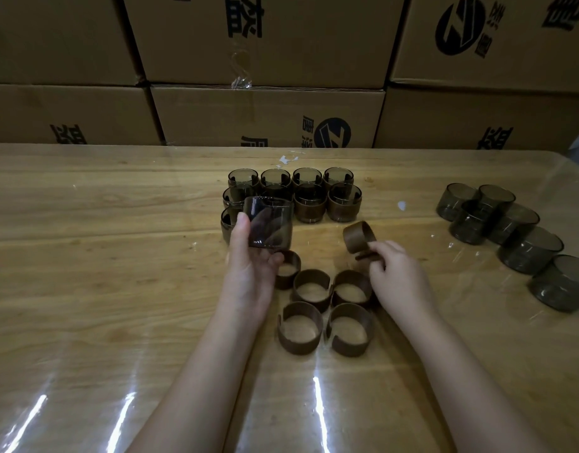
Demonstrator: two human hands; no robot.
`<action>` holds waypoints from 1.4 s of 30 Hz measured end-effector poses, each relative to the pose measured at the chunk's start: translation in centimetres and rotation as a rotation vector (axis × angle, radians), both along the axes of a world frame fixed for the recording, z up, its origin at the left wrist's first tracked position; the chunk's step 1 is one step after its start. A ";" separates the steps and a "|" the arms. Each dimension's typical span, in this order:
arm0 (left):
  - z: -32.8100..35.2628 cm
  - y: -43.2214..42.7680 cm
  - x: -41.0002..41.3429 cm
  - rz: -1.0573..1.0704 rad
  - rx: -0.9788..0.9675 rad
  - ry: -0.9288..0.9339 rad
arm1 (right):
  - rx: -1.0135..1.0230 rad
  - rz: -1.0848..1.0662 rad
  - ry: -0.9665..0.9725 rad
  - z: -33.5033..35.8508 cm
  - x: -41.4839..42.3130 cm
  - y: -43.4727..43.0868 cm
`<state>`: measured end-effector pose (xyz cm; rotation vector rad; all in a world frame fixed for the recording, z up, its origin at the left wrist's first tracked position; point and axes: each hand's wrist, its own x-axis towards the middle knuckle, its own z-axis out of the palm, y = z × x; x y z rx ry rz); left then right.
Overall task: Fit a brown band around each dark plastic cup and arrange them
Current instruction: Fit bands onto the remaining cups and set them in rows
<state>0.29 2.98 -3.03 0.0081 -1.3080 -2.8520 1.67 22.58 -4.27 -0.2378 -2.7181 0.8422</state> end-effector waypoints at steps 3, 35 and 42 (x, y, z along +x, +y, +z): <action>-0.1 0.1 -0.1 -0.043 0.064 0.020 | -0.081 -0.007 0.096 0.0 -0.2 0.0; -0.8 1.3 0.6 -0.270 -0.354 0.150 | -1.101 0.227 0.284 1.4 1.3 -3.4; -1.1 1.5 0.6 -0.333 -0.402 0.165 | -0.999 0.333 0.331 1.4 1.8 -4.5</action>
